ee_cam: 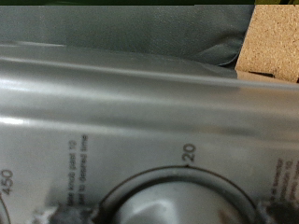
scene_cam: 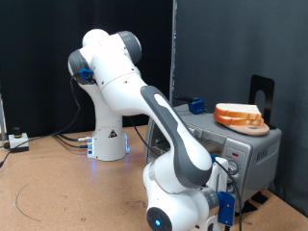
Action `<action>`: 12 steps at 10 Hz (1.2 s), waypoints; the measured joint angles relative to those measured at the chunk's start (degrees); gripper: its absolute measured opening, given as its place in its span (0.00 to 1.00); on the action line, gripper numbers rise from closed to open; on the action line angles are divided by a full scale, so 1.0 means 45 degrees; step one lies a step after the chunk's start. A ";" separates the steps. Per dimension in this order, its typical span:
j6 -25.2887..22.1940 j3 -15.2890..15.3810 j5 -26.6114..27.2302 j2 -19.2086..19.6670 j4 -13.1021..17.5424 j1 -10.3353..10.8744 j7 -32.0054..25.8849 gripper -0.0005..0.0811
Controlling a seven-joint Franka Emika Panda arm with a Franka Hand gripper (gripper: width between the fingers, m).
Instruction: Make a piece of toast with the oven
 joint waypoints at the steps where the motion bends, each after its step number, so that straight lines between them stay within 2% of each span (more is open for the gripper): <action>1: -0.0004 0.0000 -0.0005 0.0001 0.0003 0.0000 0.0000 0.41; 5: -0.0004 -0.0007 -0.0015 0.0001 0.0007 0.0000 0.0000 0.41; 6: -0.0004 -0.0021 -0.0022 0.0001 0.0008 0.0000 0.0000 0.57; 7: -0.0005 -0.0025 -0.0033 0.0002 0.0008 0.0000 0.0000 0.57; 9: 0.0025 -0.0124 -0.0119 0.0067 0.0007 -0.0006 -0.0001 0.93; 10: -0.0027 -0.0162 -0.0139 0.0067 0.0012 -0.0028 -0.0014 0.93; 12: -0.0184 -0.0178 -0.0139 0.0063 0.0058 -0.0144 -0.0016 0.99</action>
